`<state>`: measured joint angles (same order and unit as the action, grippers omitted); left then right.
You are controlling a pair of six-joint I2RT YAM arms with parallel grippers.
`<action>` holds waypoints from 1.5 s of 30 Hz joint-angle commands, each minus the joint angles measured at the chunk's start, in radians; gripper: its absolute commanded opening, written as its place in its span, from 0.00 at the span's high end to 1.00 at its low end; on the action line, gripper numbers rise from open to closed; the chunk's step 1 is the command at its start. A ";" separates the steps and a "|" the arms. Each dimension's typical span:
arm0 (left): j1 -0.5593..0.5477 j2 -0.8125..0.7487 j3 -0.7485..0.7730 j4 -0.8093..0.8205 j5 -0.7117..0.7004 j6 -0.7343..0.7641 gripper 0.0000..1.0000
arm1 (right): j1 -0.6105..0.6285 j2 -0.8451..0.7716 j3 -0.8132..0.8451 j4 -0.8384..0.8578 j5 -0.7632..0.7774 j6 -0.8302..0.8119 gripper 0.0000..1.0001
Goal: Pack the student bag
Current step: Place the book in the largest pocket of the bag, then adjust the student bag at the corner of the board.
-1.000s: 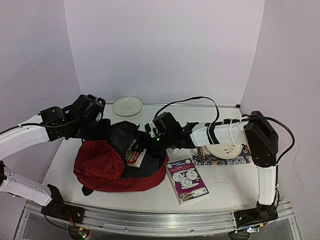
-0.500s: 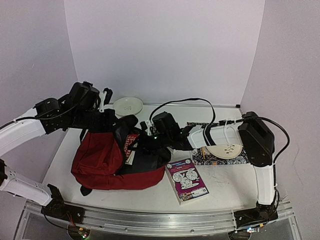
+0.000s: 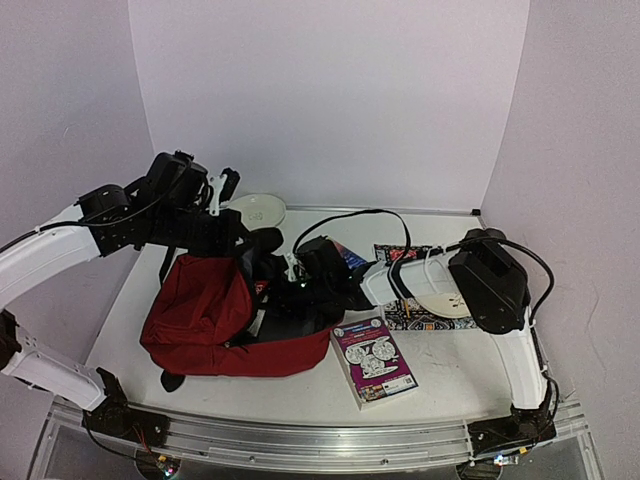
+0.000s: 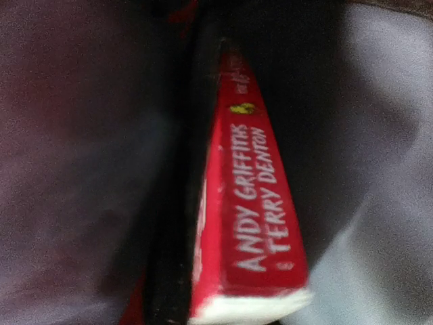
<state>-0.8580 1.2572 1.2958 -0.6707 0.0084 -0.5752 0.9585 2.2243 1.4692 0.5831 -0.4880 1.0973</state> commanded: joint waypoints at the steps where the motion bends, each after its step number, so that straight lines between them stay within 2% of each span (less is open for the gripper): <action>1: 0.002 -0.073 -0.032 0.077 -0.018 -0.011 1.00 | 0.000 0.003 0.068 -0.160 0.107 -0.096 0.54; 5: 0.002 -0.097 -0.114 0.076 -0.096 -0.043 1.00 | 0.001 -0.028 0.083 -0.278 0.177 -0.157 0.31; 8: 0.002 -0.097 -0.166 0.075 -0.159 -0.065 1.00 | 0.001 -0.054 0.089 -0.357 0.210 -0.195 0.17; 10: 0.003 -0.086 -0.187 0.075 -0.191 -0.073 1.00 | 0.000 -0.084 0.082 -0.390 0.223 -0.217 0.02; 20: 0.020 0.010 -0.259 0.051 -0.330 -0.073 1.00 | 0.001 -0.309 -0.067 -0.438 0.284 -0.319 0.02; 30: 0.094 0.141 -0.276 -0.029 -0.468 -0.054 0.99 | -0.020 -0.571 -0.243 -0.528 0.393 -0.413 0.02; 37: 0.175 0.221 -0.293 -0.083 -0.556 -0.038 0.95 | -0.054 -0.696 -0.390 -0.652 0.464 -0.408 0.02; 45: 0.271 0.300 -0.313 -0.086 -0.574 0.024 0.87 | -0.079 -0.787 -0.580 -0.735 0.491 -0.345 0.02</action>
<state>-0.6290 1.5294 0.9919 -0.7274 -0.4888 -0.5978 0.8853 1.4985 0.9655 -0.0603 -0.0355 0.7144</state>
